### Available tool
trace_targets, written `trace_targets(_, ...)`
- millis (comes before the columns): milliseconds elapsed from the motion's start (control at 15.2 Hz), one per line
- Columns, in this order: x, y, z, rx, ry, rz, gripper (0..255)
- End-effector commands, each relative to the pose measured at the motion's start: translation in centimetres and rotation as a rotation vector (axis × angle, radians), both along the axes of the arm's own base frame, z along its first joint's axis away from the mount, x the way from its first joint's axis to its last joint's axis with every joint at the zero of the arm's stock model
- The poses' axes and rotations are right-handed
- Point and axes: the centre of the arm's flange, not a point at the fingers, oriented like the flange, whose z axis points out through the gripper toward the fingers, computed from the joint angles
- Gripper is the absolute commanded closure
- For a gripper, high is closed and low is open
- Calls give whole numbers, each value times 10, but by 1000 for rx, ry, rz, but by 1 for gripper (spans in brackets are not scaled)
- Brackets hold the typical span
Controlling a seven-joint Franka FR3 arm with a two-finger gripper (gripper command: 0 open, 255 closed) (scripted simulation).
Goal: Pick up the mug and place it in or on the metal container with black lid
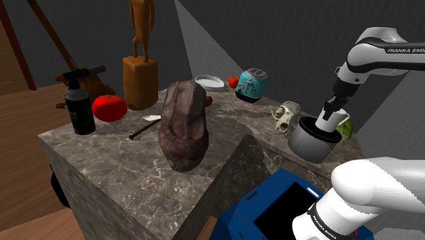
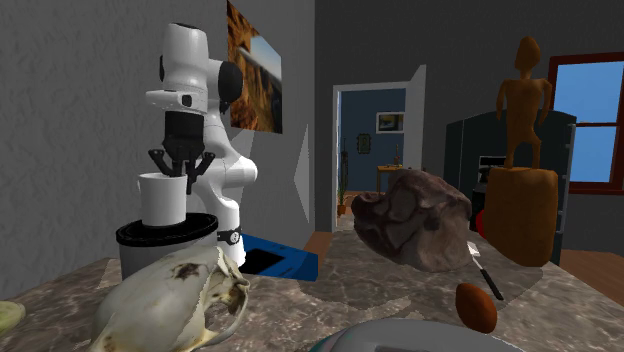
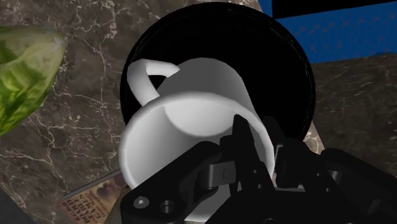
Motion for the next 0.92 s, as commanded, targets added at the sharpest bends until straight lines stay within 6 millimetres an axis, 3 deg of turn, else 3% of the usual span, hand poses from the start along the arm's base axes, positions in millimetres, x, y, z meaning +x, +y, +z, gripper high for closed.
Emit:
trace_targets(0,-11,1,4,-1,-29,-12,255)
trace_targets(198,-11,1,4,-1,-29,-12,255)
trace_targets(264,-11,2,4,-1,-29,-12,0)
trace_targets(594,-11,1,4,-1,-29,-12,0)
trace_targets(858,-10,4,54,-1,-29,-12,0)
